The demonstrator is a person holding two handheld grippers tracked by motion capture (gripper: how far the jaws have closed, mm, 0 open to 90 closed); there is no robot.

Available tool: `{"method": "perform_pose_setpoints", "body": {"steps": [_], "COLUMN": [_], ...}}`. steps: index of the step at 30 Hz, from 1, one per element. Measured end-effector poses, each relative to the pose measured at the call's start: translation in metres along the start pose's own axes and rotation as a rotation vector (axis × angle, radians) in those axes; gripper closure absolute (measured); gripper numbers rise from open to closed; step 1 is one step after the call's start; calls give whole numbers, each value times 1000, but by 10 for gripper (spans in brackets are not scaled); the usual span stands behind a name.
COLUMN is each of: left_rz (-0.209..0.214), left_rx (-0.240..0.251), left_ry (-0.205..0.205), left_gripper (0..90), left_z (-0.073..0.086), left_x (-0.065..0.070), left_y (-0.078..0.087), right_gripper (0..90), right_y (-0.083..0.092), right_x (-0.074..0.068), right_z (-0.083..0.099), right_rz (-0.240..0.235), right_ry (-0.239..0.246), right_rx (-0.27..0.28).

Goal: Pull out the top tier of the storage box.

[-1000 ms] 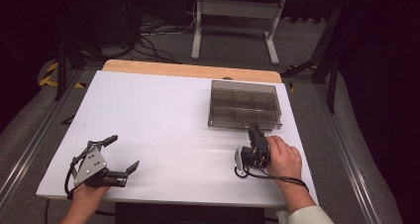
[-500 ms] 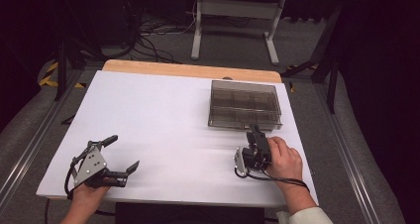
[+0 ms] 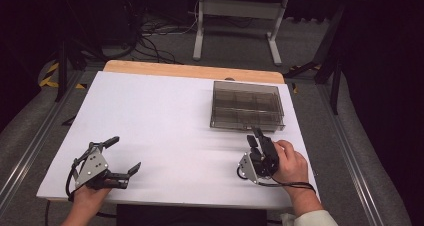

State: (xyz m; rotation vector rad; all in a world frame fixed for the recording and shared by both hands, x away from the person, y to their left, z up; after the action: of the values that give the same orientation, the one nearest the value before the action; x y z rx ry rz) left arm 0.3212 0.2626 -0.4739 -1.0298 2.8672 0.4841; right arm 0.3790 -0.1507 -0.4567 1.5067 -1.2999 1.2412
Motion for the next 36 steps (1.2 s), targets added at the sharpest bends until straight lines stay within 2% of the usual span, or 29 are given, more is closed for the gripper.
{"method": "perform_pose_setpoints", "body": {"steps": [2, 3, 5, 6, 7, 8, 9, 14, 16, 17, 18, 21, 23, 26, 27, 30, 35, 36], "left_rz": [0, 0, -2, -1, 2, 0, 5, 0, 0, 1, 1, 0, 0, 0, 2, -2, 1, 0], "left_rx": [-2, -1, -2, -1, -3, -6, -9, -6, -2, -1, -1, -4, -1, -4, -3, -1, -2, -7], "left_ry": [2, 3, -2, -3, -2, -8, -15, -8, 6, 6, 6, -2, 6, -2, 3, 2, 6, -9], "left_gripper": [10, 10, 10, 10, 10, 10, 10, 10, 10, 10, 10, 10, 10, 10, 10, 10, 10, 10], "left_z": [0, 0, 0, 0, 0, 0, 0, 0, 0, 0, 0, 0, 0, 0, 0, 0, 1, 0], "left_x": [0, 0, 0, 0, 0, 0, -1, 0, 0, 0, 0, 0, 0, 0, 0, 0, 0, -1], "left_y": [0, 0, 0, 0, 0, 0, 0, 0, -1, -1, -1, 0, -1, 0, -1, -1, -1, 0], "right_gripper": [589, 589, 589, 589, 587, 587, 582, 529, 492, 445, 445, 411, 382, 360, 358, 357, 357, 358], "right_y": [2, 2, 3, 5, 6, 6, 6, 8, 6, 5, 5, 4, 4, 3, 3, 2, 1, 1], "right_x": [2, 2, 5, 6, 11, 11, 12, 25, 27, 30, 30, 34, 36, 41, 43, 46, 57, 60], "right_z": [-1, -1, -1, -1, -1, -1, 0, 3, 5, 7, 7, 9, 10, 12, 13, 15, 17, 18], "right_rz": [-7, -7, -25, -35, -65, -65, -75, -163, -210, -248, -248, -284, -319, -367, -390, -407, -427, -429], "right_ry": [-33, -33, -71, -95, -164, -164, -184, -328, -374, -416, -416, -470, -521, -569, -602, -628, -703, -716], "right_rx": [11, 11, 15, 17, 28, 28, 29, 46, 48, 49, 49, 54, 54, 67, 65, 66, 85, 88]}}
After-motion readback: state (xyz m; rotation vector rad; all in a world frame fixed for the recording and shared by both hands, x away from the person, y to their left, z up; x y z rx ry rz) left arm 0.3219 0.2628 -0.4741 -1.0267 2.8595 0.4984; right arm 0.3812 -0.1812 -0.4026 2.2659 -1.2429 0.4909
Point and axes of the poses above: each handheld gripper's, and its own axes: y roughly backward along the jaws, z roughly out of its underside, x roughly to its right, the point moved 4 cm from there along -y, roughly forward along the jaws, and after that the axes turned 11 degrees about z, right-handed, at the moved point
